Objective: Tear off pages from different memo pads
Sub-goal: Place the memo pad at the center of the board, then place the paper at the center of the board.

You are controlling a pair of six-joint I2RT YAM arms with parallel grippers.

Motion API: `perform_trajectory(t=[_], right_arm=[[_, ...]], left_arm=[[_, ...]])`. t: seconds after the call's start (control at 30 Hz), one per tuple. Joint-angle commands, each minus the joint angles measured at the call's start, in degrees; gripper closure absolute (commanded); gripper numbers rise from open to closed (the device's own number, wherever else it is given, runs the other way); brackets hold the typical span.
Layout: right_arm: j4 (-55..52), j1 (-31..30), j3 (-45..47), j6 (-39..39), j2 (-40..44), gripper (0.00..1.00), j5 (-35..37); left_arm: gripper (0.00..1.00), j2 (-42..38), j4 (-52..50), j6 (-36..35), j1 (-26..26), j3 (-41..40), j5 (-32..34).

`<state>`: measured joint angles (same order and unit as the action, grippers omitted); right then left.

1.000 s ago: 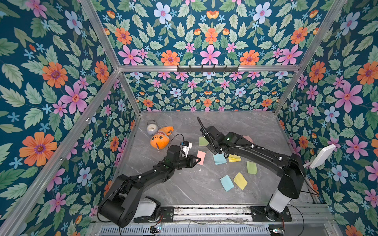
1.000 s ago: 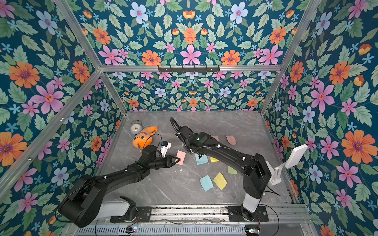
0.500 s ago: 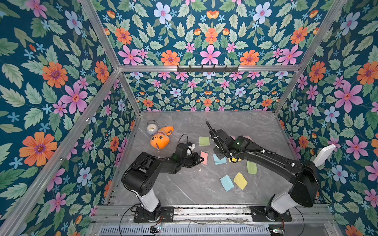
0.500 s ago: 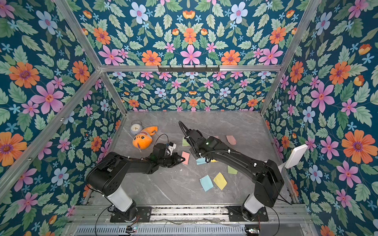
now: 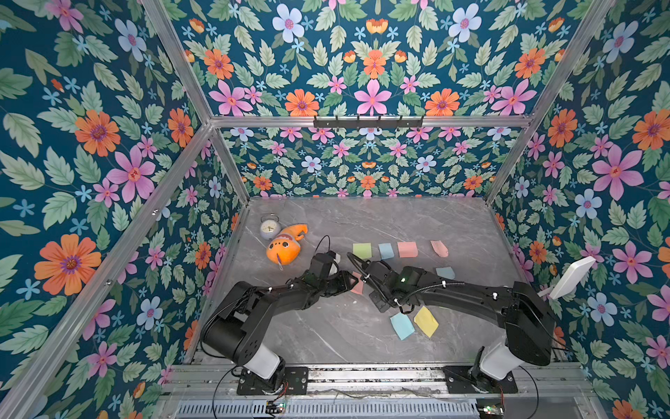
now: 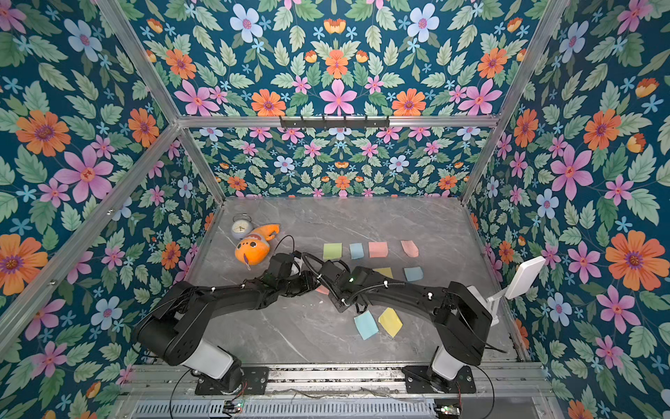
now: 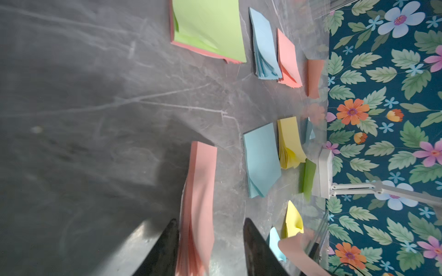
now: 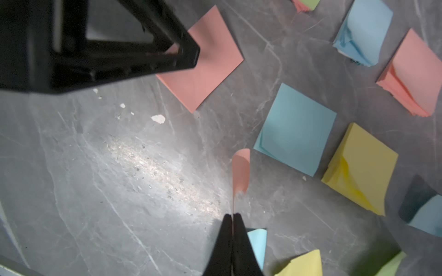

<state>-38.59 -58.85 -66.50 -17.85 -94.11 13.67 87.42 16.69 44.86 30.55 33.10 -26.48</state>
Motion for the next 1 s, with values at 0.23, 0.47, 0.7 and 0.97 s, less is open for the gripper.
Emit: perform_trajectory(t=[0.23, 0.47, 0.7, 0.97], right_arm=[[0.0, -8.0, -1.6, -5.1, -11.4, 0.95, -5.2], [4.0, -7.3, 1.1, -6.3, -8.1, 0.55, -20.3], [6.8, 0.4, 2.6, -7.3, 3.3, 0.48, -31.0], [14.9, 14.6, 18.8, -10.2, 29.1, 0.49, 0.9]], left_arm=[[0.52, -7.3, -8.4, -6.2, -4.6, -1.5, 2.4], [0.52, -10.1, -10.2, -7.9, -5.9, -1.5, 3.0], [0.53, -13.1, -12.8, -10.4, -6.2, -0.2, 5.5], [0.45, -24.3, -3.3, -23.4, -5.6, -6.0, 27.8]])
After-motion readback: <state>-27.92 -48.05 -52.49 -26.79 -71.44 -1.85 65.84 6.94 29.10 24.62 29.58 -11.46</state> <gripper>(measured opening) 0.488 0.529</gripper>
